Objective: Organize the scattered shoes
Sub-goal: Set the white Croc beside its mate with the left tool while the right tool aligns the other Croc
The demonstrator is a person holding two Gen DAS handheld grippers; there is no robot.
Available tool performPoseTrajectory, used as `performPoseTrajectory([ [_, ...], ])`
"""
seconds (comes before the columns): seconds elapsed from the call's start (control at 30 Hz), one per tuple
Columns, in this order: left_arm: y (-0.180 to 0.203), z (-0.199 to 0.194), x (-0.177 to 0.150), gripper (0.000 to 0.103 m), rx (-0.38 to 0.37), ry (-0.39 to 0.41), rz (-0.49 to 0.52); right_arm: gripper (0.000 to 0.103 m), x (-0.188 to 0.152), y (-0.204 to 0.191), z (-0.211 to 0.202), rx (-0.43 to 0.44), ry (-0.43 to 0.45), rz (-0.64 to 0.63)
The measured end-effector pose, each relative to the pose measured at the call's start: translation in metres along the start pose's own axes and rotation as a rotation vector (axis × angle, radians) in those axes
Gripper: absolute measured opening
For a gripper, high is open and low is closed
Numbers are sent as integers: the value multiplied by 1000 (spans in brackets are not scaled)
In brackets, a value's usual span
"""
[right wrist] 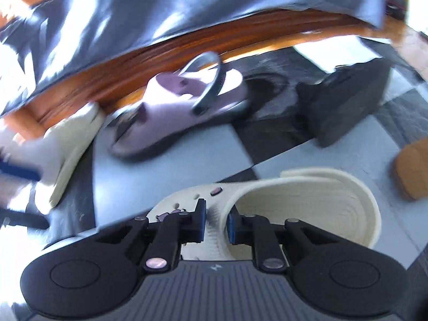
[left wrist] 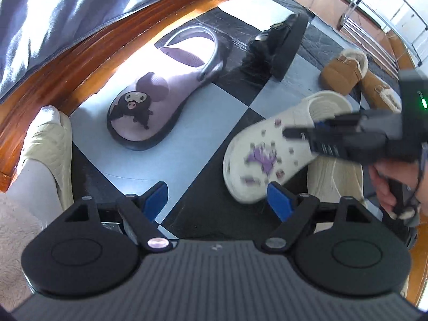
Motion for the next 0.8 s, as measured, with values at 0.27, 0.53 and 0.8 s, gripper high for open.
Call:
performPoseTrajectory([
  [0.27,2,14,-7,82,28,-26,-9,69,-2,-20,14,-174,-78,-23],
  [0.53,8,18,-12,85,47,-12,27,93,-38,3,-79,-329,82,288],
  [0.8,-7,14,-1,86,-9,-19,-77,93,-179,-14,-99,-230,-106,512],
])
Point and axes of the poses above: each gripper's, at about its wrist camera, not at the fingertips, and z roughly the way its jaws point, y to its right, x to its top, the point moved 8 cm from there along z, roughly the way its jaws point, and after that the axes turned 14 degrees about -z, right-handed, at the moved point
